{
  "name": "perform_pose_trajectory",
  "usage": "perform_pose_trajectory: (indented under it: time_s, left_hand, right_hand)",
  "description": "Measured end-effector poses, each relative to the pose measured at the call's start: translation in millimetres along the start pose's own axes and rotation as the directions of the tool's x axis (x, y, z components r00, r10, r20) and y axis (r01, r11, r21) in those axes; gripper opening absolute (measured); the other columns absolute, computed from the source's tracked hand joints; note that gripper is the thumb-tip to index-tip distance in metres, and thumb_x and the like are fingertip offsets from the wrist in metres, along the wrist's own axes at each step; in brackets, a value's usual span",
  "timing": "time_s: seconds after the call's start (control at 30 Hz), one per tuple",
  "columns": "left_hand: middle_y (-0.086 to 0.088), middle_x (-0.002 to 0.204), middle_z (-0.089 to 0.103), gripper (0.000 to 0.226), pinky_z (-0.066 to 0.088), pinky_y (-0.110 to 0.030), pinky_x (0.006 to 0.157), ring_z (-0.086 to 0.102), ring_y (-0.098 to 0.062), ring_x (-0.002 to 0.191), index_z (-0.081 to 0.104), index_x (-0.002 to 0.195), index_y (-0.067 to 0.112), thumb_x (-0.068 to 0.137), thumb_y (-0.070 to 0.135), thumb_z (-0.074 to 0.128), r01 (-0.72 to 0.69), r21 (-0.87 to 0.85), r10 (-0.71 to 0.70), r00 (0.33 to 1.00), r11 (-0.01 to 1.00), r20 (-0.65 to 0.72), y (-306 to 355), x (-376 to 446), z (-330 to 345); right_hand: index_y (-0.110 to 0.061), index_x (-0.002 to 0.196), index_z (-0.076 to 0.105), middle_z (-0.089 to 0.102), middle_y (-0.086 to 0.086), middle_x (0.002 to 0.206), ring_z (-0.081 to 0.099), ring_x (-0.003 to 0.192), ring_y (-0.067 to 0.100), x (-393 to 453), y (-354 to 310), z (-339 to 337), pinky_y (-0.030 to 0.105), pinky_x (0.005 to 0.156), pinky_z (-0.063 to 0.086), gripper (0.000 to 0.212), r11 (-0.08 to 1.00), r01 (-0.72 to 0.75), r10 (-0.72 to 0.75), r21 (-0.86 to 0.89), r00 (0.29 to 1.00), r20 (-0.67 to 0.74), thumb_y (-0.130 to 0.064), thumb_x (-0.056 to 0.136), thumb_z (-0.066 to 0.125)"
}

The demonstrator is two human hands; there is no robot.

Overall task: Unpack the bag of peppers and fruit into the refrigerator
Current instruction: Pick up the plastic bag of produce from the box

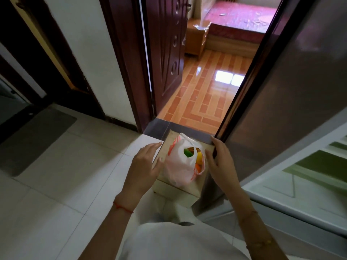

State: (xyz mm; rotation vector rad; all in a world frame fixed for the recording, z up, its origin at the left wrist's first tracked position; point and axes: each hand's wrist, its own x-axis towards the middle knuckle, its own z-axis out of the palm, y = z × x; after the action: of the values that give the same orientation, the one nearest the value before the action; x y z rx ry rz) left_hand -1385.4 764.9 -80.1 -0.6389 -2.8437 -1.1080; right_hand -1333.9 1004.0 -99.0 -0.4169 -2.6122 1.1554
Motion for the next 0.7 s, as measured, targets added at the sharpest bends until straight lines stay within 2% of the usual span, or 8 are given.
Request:
perform_pose_trajectory:
  time_s: [0.1, 0.17, 0.33, 0.5, 0.7]
  left_hand:
    - [-0.003, 0.132, 0.06, 0.042, 0.045, -0.031, 0.103, 0.054, -0.017, 0.121, 0.054, 0.135, 0.015, 0.093, 0.022, 0.058, -0.024, -0.044, 0.027, 0.996, 0.999, 0.088, -13, 28, 13]
    - [-0.003, 0.13, 0.061, 0.041, 0.049, -0.031, 0.1, 0.057, -0.017, 0.116, 0.055, 0.133, 0.016, 0.093, 0.023, 0.06, -0.009, -0.085, 0.021, 0.989, 0.996, 0.147, -20, 45, 22]
    - [-0.005, 0.127, 0.062, 0.039, 0.049, -0.025, 0.089, 0.059, -0.017, 0.109, 0.056, 0.132, 0.016, 0.093, 0.023, 0.061, 0.15, -0.177, -0.076, 0.927, 0.973, 0.367, -38, 87, 60]
    - [-0.006, 0.131, 0.058, 0.045, 0.047, -0.028, 0.09, 0.056, -0.014, 0.107, 0.05, 0.135, 0.016, 0.093, 0.027, 0.061, 0.408, -0.201, -0.204, 0.754, 0.89, 0.625, -59, 120, 112]
    - [-0.009, 0.139, 0.05, 0.065, 0.043, -0.036, 0.105, 0.05, -0.023, 0.126, 0.033, 0.147, 0.014, 0.091, 0.027, 0.063, 0.531, -0.125, -0.274, 0.608, 0.838, 0.746, -75, 133, 159]
  right_hand:
    - [-0.024, 0.144, 0.039, 0.045, -0.003, 0.146, 0.044, 0.134, 0.013, 21, 11, 10, 0.041, 0.11, 0.043, 0.047, 0.998, -0.062, 0.062, -0.015, 0.998, -0.004, -0.036, 0.1, 0.047]
    - [-0.022, 0.143, 0.041, 0.046, -0.001, 0.146, 0.044, 0.134, 0.016, 35, 18, 18, 0.044, 0.109, 0.043, 0.044, 0.997, -0.07, 0.07, -0.036, 0.998, -0.003, -0.031, 0.1, 0.048]
    - [-0.022, 0.141, 0.044, 0.049, 0.003, 0.144, 0.047, 0.132, 0.02, 80, 36, 39, 0.041, 0.109, 0.044, 0.044, 0.984, -0.141, 0.148, -0.111, 0.987, 0.06, -0.016, 0.099, 0.051]
    - [-0.016, 0.141, 0.046, 0.051, 0.006, 0.142, 0.046, 0.133, 0.024, 124, 55, 66, 0.034, 0.11, 0.04, 0.048, 0.962, -0.188, 0.228, -0.197, 0.953, 0.202, -0.004, 0.095, 0.055]
    - [-0.01, 0.139, 0.047, 0.053, 0.008, 0.141, 0.049, 0.13, 0.026, 157, 76, 96, 0.022, 0.099, 0.037, 0.049, 0.938, -0.186, 0.297, -0.294, 0.868, 0.399, 0.003, 0.092, 0.054]
